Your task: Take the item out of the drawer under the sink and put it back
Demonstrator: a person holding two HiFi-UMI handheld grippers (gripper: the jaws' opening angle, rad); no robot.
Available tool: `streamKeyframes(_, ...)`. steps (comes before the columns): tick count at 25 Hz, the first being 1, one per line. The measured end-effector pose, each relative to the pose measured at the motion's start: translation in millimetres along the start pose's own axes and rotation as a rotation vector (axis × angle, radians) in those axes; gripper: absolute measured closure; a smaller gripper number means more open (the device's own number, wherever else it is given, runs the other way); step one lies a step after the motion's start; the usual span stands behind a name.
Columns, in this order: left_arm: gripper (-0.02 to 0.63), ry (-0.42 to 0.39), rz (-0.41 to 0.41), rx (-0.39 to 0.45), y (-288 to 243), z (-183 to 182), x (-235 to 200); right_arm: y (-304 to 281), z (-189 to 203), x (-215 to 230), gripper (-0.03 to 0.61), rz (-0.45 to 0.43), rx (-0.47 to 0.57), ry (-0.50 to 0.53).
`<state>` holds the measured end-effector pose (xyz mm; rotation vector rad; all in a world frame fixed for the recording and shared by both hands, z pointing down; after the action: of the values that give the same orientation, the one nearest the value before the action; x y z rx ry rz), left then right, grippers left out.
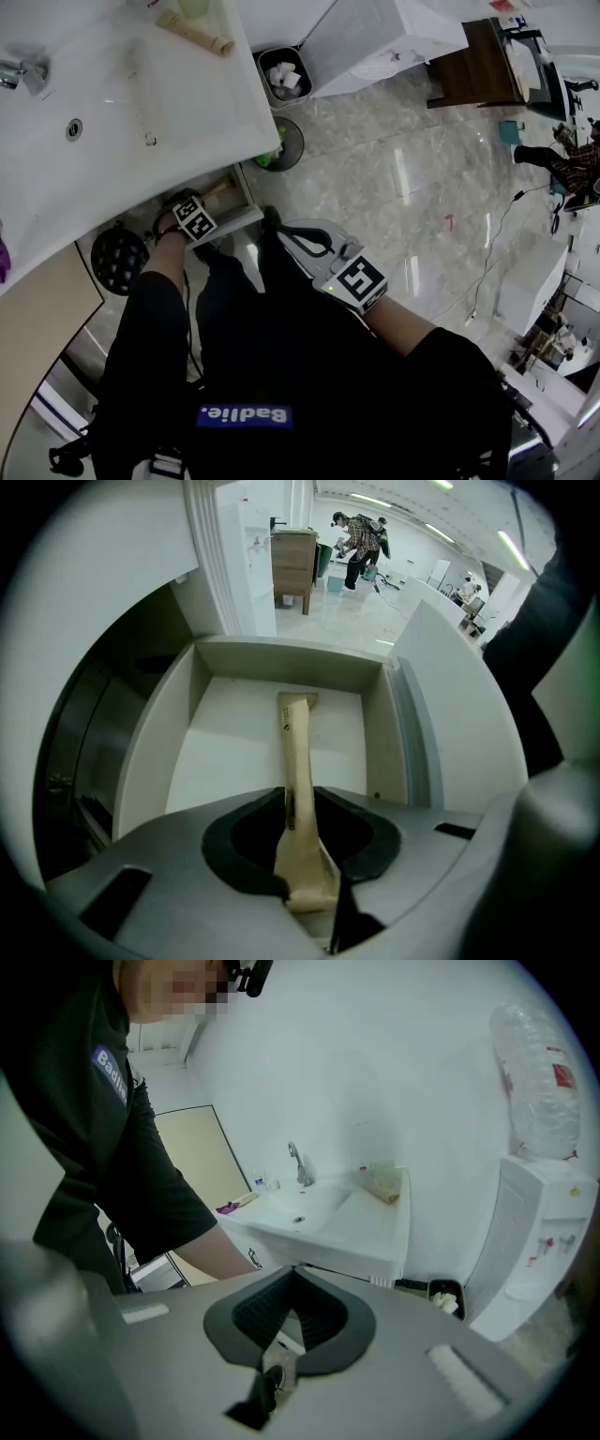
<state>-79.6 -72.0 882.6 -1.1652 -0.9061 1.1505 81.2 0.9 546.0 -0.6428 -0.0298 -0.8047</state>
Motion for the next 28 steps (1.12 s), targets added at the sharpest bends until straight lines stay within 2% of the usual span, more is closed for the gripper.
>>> streamKeyframes(5,0.508,0.024,-0.010,0.013,16,0,1,7,-12,-5,0.577,0.003,0.038,-0.006)
streamKeyframes(11,0.505,0.050,-0.041,0.077,59,-7,6,17,-30,-13,0.577,0.005,0.080,0.014)
streamKeyframes(19,0.505,0.201,-0.087,0.170,121,-4,7,29,-62,-30,0.577,-0.021,0.145,0.047)
streamKeyframes(24,0.505,0.294,-0.103,0.278,157,-10,11,30,-66,-38,0.577,-0.041,0.157,0.040)
streamKeyframes(28,0.505,0.383,-0.125,0.418,191,-18,17,24,-68,-43,0.577,-0.058,0.156,0.068)
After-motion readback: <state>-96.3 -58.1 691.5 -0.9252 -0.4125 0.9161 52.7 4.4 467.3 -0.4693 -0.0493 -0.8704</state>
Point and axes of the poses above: the fingertips, and each gripper's own axes: y backward along the fingers, x to its right, z out of its underside, the point moved 3 cm from there along y, backward along the fingers, and after that the axes turned 2 degrees about y, right-handed, at the moved point
